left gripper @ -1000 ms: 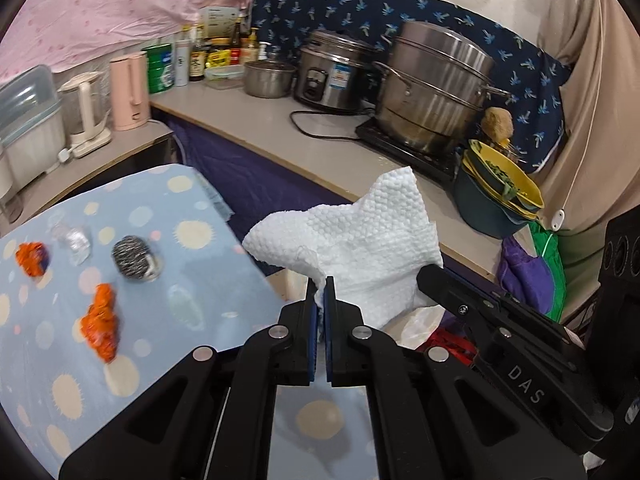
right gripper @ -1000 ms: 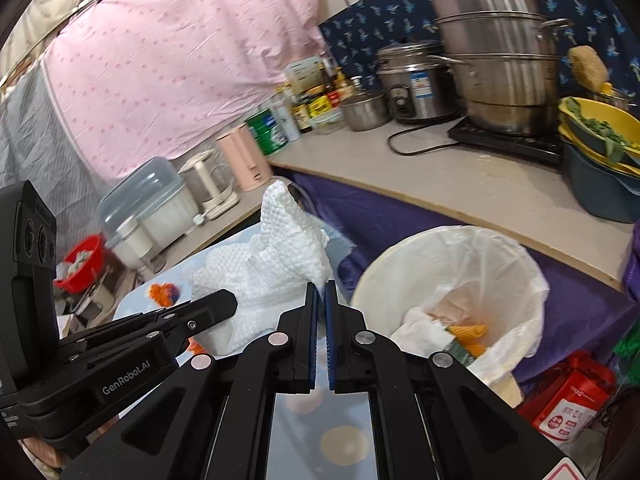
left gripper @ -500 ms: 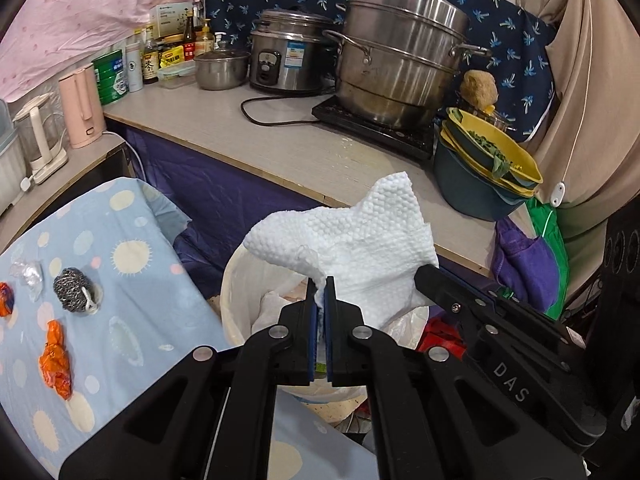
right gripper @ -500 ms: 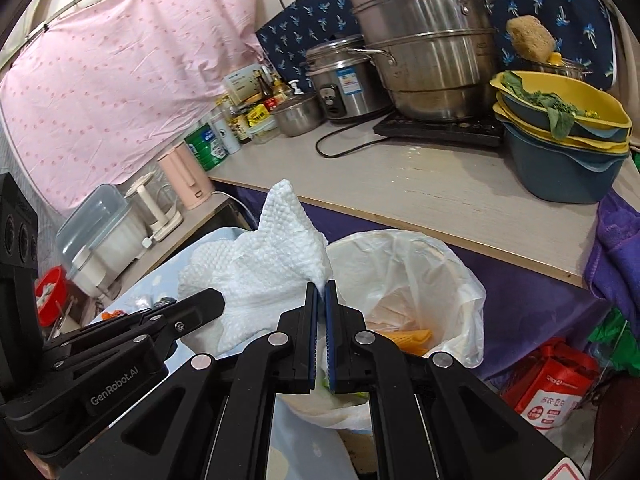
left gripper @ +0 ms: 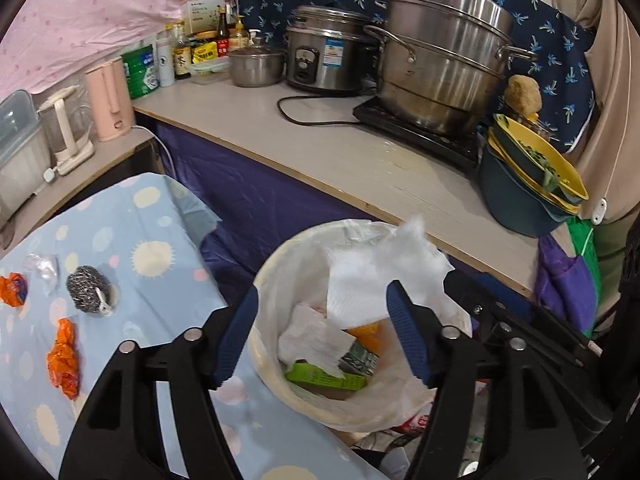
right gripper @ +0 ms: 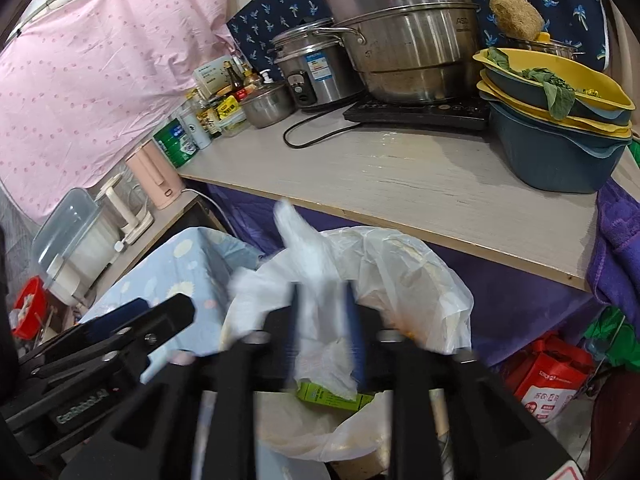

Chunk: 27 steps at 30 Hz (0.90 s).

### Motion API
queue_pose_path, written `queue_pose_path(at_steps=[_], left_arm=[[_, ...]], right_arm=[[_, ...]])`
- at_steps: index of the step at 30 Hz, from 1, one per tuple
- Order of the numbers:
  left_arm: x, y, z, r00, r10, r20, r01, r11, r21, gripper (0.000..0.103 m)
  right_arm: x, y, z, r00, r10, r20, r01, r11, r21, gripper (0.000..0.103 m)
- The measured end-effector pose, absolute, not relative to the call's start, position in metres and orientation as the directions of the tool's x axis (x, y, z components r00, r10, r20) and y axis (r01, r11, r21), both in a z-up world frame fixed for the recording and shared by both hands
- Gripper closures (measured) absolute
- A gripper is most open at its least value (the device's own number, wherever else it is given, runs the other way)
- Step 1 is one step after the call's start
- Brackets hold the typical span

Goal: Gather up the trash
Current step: 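Carry the paper towel over the bin and open both tools, then move both open tools from the bin back over the table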

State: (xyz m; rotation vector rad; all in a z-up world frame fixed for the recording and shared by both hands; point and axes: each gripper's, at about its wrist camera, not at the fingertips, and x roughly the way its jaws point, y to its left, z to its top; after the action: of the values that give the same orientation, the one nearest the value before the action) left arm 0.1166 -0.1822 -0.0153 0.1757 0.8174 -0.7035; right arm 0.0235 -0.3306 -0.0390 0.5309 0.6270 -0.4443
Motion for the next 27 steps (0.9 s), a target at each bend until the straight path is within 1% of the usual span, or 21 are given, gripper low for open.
queue_pose_path(at_steps=[3, 4, 5, 11, 15, 23, 27], left_arm=[[0.123, -0.176, -0.013, 0.485, -0.493, -0.722, 0.615, 0.78, -0.12, 0.027], [0.125, -0.174, -0.012, 0.491, -0.49, -0.72, 0.607, 0.786, -0.121, 0.025], [0.127, -0.172, -0.012, 0.494, -0.488, -0.72, 0.601, 0.79, -0.123, 0.025], [0.13, -0.163, -0.008, 0.503, -0.483, -0.717, 0.589, 0.799, -0.125, 0.024], [0.132, -0.156, -0.006, 0.514, -0.476, -0.713, 0.577, 0.808, -0.123, 0.023], [0.141, -0.127, -0.006, 0.538, -0.45, -0.712, 0.533, 0.837, -0.126, 0.021], [0.148, -0.106, -0.009, 0.557, -0.425, -0.714, 0.498, 0.859, -0.123, 0.016]], right_arm=[[0.022, -0.33, -0.035, 0.73, -0.244, -0.638, 0.541, 0.777, 0.322, 0.043], [0.022, -0.33, -0.034, 0.732, -0.246, -0.635, 0.542, 0.776, 0.323, 0.042], [0.022, -0.329, -0.032, 0.734, -0.247, -0.633, 0.54, 0.777, 0.322, 0.04], [0.023, -0.321, -0.026, 0.733, -0.251, -0.632, 0.536, 0.786, 0.308, 0.039], [0.024, -0.317, -0.022, 0.736, -0.252, -0.629, 0.531, 0.791, 0.304, 0.037], [0.028, -0.3, -0.013, 0.745, -0.245, -0.621, 0.512, 0.806, 0.296, 0.034], [0.035, -0.287, -0.014, 0.745, -0.228, -0.627, 0.496, 0.817, 0.292, 0.033]])
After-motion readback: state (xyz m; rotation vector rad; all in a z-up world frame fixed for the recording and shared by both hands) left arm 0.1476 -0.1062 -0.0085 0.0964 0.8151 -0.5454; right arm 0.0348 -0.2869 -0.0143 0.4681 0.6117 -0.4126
